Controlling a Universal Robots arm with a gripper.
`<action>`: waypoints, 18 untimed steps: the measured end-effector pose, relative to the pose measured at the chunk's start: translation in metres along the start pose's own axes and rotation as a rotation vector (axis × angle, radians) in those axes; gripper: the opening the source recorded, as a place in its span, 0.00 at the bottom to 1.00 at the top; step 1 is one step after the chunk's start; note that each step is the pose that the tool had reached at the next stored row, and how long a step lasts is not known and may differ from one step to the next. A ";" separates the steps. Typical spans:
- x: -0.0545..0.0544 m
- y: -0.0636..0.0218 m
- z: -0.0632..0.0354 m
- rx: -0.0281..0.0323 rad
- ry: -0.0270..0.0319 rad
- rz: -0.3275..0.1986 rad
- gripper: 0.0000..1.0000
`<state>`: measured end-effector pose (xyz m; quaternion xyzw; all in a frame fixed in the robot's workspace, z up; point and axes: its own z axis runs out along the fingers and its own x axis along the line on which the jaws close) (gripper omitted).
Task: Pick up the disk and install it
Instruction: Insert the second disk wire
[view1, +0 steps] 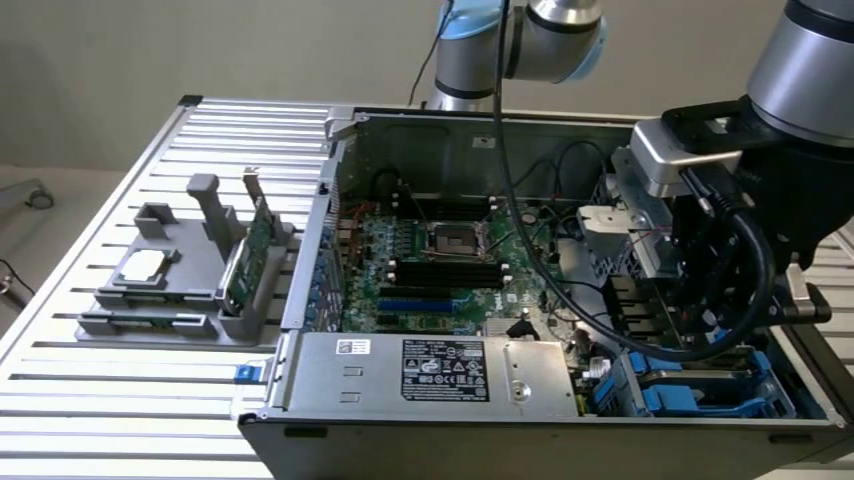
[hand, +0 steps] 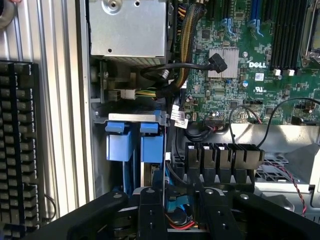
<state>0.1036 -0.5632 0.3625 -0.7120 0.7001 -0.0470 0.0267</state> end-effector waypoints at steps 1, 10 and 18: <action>0.000 0.0000 -0.0001 0.0000 0.0008 -0.001 0.33; -0.004 -0.0031 0.0002 0.0002 0.0033 -0.009 0.33; -0.007 -0.0051 0.0003 0.0003 0.0059 -0.017 0.18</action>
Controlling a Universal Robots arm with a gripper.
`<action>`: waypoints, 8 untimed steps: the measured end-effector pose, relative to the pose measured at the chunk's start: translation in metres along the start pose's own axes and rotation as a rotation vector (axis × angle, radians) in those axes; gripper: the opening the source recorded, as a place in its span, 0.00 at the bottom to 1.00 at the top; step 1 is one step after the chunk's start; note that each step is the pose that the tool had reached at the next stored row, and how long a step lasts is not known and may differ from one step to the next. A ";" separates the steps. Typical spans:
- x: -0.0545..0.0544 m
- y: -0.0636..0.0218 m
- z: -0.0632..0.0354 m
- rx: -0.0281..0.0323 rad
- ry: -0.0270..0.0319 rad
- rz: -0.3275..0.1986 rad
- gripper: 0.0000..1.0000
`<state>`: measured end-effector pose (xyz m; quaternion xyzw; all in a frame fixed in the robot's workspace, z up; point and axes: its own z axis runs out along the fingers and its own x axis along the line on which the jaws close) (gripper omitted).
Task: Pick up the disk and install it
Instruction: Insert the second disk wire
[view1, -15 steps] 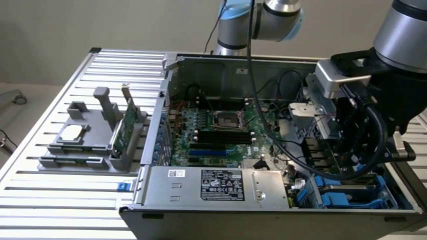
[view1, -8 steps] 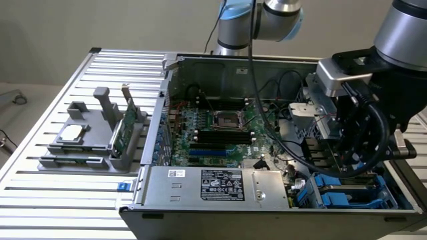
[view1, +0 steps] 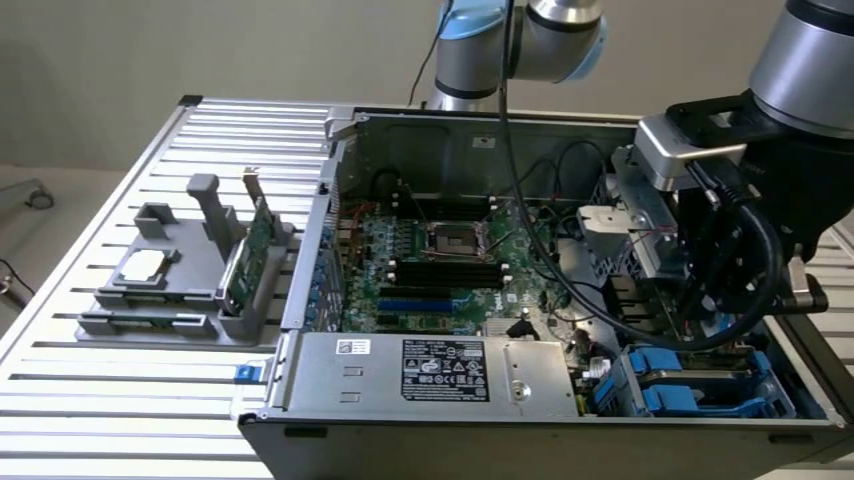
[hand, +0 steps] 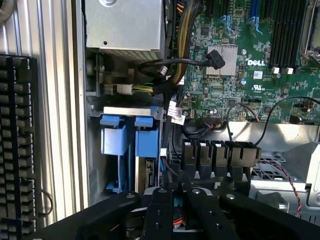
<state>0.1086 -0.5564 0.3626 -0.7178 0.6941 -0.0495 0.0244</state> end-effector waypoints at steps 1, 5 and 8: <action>0.000 0.0000 0.0000 0.0000 0.0003 -0.001 0.16; 0.000 0.0000 0.0002 0.0001 0.0007 -0.003 0.16; 0.000 0.0000 0.0009 0.0001 0.0008 -0.004 0.16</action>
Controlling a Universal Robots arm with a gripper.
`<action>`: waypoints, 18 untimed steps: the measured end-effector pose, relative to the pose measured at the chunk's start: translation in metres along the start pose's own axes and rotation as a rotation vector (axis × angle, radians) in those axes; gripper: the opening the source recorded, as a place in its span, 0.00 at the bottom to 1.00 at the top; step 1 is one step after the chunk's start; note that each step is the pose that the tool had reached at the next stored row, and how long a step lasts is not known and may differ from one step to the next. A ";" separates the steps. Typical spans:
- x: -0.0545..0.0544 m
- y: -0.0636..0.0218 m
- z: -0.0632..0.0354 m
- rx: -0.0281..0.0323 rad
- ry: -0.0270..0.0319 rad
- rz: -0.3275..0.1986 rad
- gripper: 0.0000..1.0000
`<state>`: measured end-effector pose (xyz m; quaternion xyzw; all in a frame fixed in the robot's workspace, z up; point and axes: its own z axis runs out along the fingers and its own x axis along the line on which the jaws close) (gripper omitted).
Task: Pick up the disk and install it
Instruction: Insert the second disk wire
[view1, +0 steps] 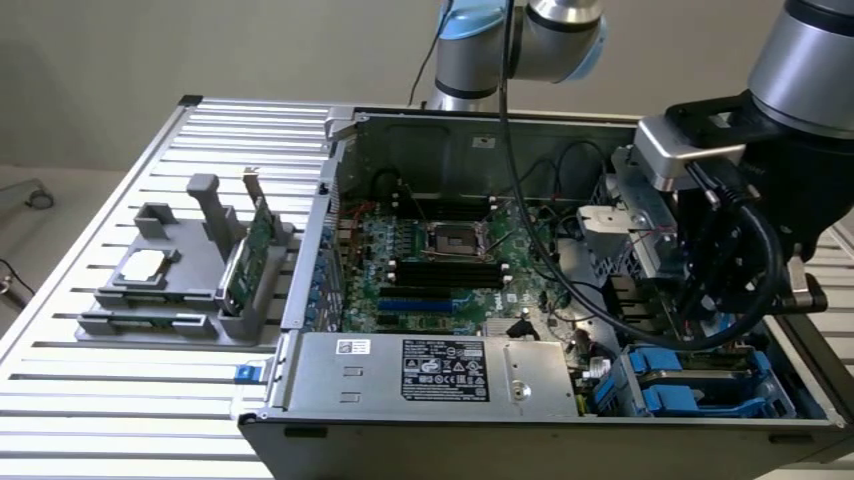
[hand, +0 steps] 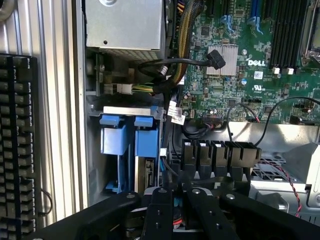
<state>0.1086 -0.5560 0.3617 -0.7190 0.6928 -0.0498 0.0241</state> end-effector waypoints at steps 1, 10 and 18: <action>0.000 0.0001 0.0005 0.0000 0.0000 0.000 0.16; 0.001 -0.0013 0.0070 0.0001 -0.0020 -0.002 0.16; 0.008 -0.0025 0.0093 0.0013 -0.0326 0.001 0.16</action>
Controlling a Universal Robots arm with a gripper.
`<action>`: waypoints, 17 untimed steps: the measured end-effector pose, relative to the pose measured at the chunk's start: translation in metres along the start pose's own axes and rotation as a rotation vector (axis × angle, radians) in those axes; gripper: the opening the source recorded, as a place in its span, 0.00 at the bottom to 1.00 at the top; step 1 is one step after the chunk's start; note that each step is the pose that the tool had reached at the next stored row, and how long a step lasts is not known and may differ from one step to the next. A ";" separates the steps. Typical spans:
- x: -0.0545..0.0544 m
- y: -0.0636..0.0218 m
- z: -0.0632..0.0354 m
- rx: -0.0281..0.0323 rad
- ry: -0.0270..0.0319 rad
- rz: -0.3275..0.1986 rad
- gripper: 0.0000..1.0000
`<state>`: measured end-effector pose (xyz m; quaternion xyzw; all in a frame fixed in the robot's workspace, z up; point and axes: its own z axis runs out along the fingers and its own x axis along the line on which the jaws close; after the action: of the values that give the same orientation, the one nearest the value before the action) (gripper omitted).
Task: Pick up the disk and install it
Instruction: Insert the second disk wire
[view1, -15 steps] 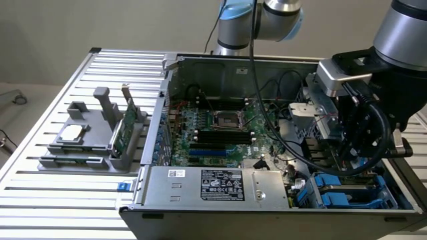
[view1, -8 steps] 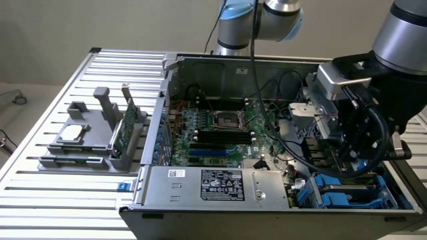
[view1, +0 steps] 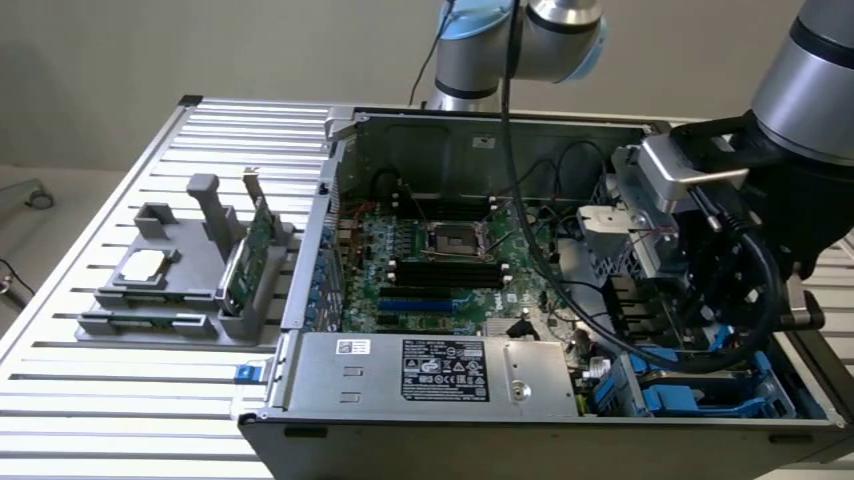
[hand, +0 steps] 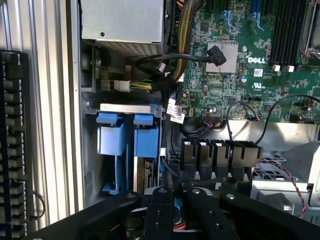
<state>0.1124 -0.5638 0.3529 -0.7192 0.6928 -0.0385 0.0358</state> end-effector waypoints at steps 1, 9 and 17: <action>0.001 -0.0001 0.0000 -0.0002 -0.0008 0.000 0.16; 0.006 0.0000 0.0000 -0.0009 -0.0011 0.000 0.16; 0.013 0.0003 0.0001 -0.0010 -0.0011 0.000 0.16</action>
<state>0.1126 -0.5767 0.3529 -0.7193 0.6928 -0.0378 0.0358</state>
